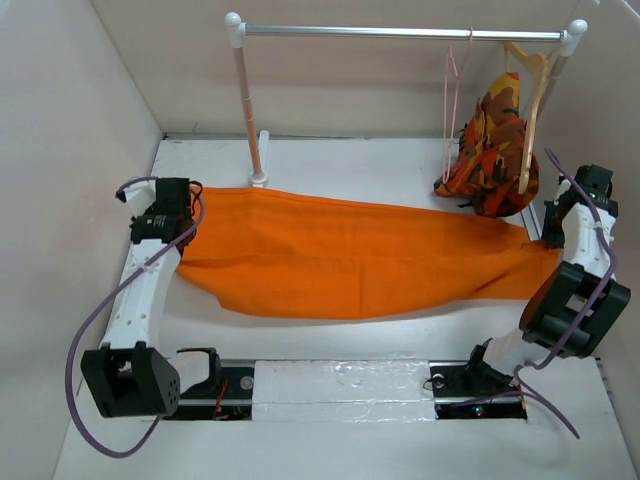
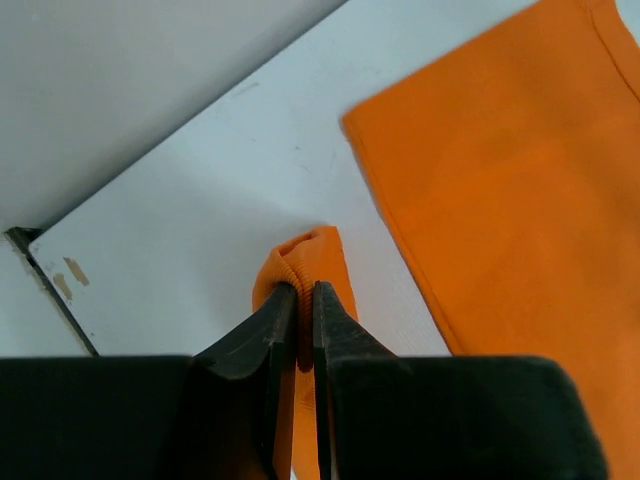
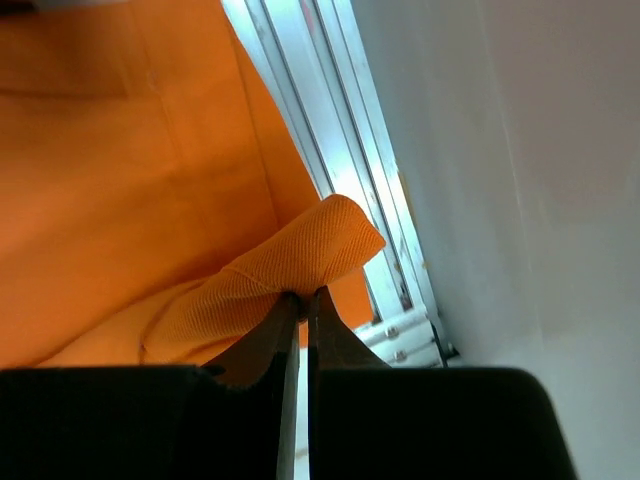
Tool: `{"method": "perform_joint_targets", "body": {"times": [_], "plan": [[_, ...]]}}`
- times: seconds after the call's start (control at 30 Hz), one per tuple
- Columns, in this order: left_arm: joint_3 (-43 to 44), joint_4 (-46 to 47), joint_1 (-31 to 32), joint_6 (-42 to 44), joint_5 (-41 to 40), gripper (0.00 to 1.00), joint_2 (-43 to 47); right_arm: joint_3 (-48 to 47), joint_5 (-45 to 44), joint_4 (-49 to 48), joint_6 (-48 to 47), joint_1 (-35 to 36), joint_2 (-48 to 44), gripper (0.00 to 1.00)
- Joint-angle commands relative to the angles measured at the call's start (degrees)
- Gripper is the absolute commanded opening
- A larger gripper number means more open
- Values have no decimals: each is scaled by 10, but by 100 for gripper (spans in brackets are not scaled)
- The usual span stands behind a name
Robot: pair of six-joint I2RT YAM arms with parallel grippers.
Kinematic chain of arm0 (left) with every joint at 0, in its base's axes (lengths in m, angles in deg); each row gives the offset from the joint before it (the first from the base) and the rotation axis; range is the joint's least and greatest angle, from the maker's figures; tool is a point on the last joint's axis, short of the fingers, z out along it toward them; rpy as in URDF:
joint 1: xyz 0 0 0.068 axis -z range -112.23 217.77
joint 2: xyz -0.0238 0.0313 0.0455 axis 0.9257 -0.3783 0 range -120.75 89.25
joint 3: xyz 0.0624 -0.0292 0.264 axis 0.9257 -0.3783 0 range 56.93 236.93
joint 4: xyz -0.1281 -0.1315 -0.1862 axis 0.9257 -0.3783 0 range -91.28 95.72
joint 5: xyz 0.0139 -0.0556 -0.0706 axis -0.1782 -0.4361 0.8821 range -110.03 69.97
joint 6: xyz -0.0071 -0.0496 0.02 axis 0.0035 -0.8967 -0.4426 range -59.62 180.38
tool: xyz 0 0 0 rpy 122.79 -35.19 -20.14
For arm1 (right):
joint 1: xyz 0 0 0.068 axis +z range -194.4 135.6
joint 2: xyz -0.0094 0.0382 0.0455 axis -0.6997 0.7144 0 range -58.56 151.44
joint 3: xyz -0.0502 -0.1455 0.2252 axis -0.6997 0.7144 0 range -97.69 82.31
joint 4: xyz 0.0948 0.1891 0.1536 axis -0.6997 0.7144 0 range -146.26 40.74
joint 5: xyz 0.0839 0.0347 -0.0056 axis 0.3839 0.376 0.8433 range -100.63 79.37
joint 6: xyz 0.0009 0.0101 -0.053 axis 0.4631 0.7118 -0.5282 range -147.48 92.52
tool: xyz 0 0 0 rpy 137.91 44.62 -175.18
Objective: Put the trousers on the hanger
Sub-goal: Fold the trousers at the center of the board.
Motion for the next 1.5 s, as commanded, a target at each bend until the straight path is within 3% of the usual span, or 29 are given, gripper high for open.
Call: {"method": "perform_joint_targets", "body": {"times": [0.0,0.27,0.5,0.8,0.83,0.87,0.9,0.93,1.0,1.07,1.17,1.2,1.3,1.33,1.37,1.4,1.47], "plan": [[67,2,-2,-17,-70,2,-22,-55,24,-71,15,17,12,0],[160,9,-2,-22,-100,0,-137,-80,75,-112,46,17,80,0],[244,68,-2,32,-130,0,-249,-89,75,-150,58,12,84,0],[538,-11,-2,12,-146,2,-522,-180,127,-151,55,7,185,3],[554,-20,-2,12,-141,6,-539,-197,134,-151,55,7,196,11],[571,-26,-2,6,-131,20,-559,-205,144,-145,55,2,204,19],[578,-21,-2,19,-124,64,-561,-208,150,-147,50,2,213,33],[579,-8,-2,25,-111,77,-562,-211,161,-151,49,2,216,54],[575,-18,-2,12,-92,88,-547,-216,193,-133,46,2,215,66],[542,0,-2,11,-72,89,-502,-180,223,-140,36,2,194,70],[420,49,-2,3,-60,88,-405,-101,253,-198,45,-16,104,70],[337,65,-2,3,-52,86,-378,-57,258,-205,51,-16,80,69],[186,127,-21,-9,2,83,-280,20,269,-236,63,-17,-22,48],[154,138,-30,-18,20,82,-245,39,270,-241,68,-6,-47,21],[122,146,-54,-28,68,81,-230,59,276,-261,74,1,-98,8],[66,151,-69,-32,92,80,-219,77,272,-271,84,9,-122,2],[21,172,-112,-41,139,80,-194,127,289,-285,89,22,-182,0]]}}
